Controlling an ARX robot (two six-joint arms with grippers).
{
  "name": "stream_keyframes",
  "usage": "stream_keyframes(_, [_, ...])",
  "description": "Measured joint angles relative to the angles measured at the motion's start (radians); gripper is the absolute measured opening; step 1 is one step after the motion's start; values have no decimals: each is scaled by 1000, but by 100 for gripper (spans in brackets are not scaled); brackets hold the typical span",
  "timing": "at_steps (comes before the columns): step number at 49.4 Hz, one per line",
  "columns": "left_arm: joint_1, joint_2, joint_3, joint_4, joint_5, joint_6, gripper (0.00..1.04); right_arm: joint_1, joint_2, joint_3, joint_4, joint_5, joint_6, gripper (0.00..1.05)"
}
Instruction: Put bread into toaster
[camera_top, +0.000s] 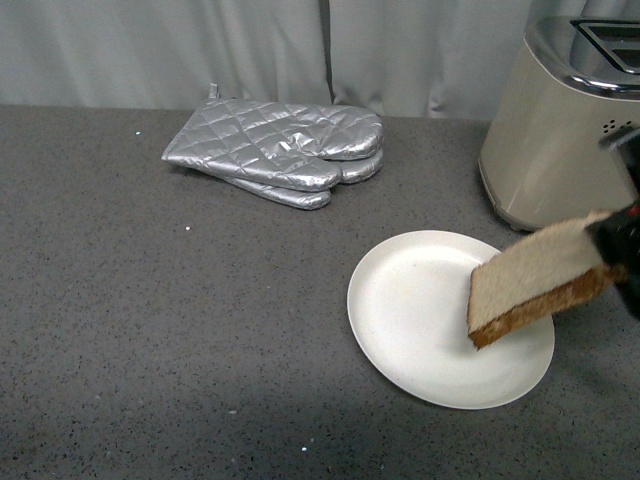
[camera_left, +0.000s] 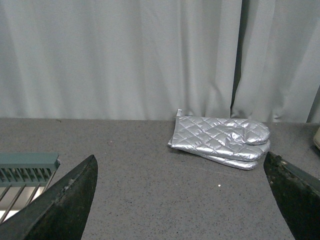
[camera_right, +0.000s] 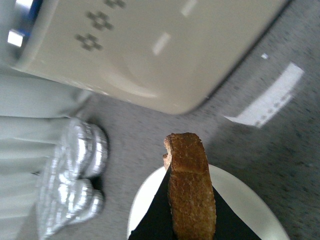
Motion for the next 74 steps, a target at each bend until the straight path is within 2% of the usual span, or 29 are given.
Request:
stream_keyframes(8, [0,0,0,0,0,0,98,-26,-237,122,-183,28,-12,2])
stream_keyframes(11, [0,0,0,0,0,0,98,-53,-304,196,-244,84,-42,2])
stream_keyframes(14, [0,0,0,0,0,0,98,-90,-339,290,-286,179,-106,2])
stream_keyframes(18, [0,0,0,0,0,0,98,-140,-325,402,-341,275,-144,2])
stream_keyframes(25, [0,0,0,0,0,0,98,-207,-188,517,-424,358,-138,2])
stream_keyframes(36, [0,0,0,0,0,0,98,-221,-51,563,-529,485,-68,2])
stream_keyframes(43, [0,0,0,0,0,0,98,-219,-38,597,-589,516,-16,2])
stream_keyframes(61, [0,0,0,0,0,0,98,-213,-96,662,-697,571,-1,2])
stream_keyframes(74, [0,0,0,0,0,0,98,-214,-65,692,-833,566,85,2])
